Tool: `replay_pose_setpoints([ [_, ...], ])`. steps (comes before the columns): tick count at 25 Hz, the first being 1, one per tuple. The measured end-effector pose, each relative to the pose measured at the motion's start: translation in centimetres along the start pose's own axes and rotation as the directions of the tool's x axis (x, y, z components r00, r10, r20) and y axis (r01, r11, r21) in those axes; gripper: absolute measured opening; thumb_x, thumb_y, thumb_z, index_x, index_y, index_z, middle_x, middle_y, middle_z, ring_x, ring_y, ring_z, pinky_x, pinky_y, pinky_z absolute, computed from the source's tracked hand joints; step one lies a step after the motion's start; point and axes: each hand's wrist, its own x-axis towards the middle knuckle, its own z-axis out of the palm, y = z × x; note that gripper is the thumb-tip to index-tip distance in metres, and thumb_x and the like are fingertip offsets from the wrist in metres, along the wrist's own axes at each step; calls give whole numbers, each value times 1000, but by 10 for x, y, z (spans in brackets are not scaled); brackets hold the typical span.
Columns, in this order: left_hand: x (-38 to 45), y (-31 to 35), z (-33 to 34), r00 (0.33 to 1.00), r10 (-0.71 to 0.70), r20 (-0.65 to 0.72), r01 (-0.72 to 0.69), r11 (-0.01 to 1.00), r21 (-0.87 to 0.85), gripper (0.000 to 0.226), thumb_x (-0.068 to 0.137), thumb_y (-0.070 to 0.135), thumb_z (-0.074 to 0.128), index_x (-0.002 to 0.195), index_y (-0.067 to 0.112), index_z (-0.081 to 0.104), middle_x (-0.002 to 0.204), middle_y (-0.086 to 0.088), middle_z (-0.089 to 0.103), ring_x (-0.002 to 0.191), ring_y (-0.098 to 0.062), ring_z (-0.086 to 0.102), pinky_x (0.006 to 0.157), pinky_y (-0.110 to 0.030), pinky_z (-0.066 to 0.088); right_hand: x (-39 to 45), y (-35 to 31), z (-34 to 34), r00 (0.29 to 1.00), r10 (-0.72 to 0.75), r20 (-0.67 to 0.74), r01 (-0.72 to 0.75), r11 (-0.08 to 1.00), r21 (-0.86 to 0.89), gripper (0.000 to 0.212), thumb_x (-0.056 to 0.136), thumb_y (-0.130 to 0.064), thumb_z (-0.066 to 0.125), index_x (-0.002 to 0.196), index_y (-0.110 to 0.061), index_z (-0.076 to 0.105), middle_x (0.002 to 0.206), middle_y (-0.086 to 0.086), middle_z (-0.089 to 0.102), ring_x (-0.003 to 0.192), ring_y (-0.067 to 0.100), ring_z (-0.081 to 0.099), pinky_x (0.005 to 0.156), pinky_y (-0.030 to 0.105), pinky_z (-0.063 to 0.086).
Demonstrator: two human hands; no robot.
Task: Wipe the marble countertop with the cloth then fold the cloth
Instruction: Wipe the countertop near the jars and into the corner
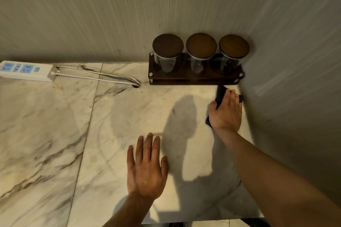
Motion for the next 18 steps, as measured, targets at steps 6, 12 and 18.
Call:
replay_pose_setpoints([
  [6,1,0,0,1000,-2,4,2,1000,7,63,93,45,28,149,15,26,157,-7,25,146,-28,16,114,-55,17,-19,3,-2,997,69,-19,-69,997,33,72,95,-47,36,152,-11,10,161,10,10,147,23,4,120,41,4],
  [12,0,0,-1,1000,5,6,-5,1000,4,63,94,47,23,149,16,25,158,-7,24,146,-29,14,116,-55,15,-38,10,-4,995,99,-19,-99,995,11,68,97,-37,37,152,-11,9,161,10,10,148,23,4,120,40,4],
  [18,0,-2,-3,1000,24,5,-24,999,-25,64,95,49,14,151,18,18,159,-8,19,147,-29,5,117,-53,6,-64,18,-6,991,124,-41,-123,992,22,64,97,-31,37,151,-10,11,161,10,13,147,23,6,120,38,5],
])
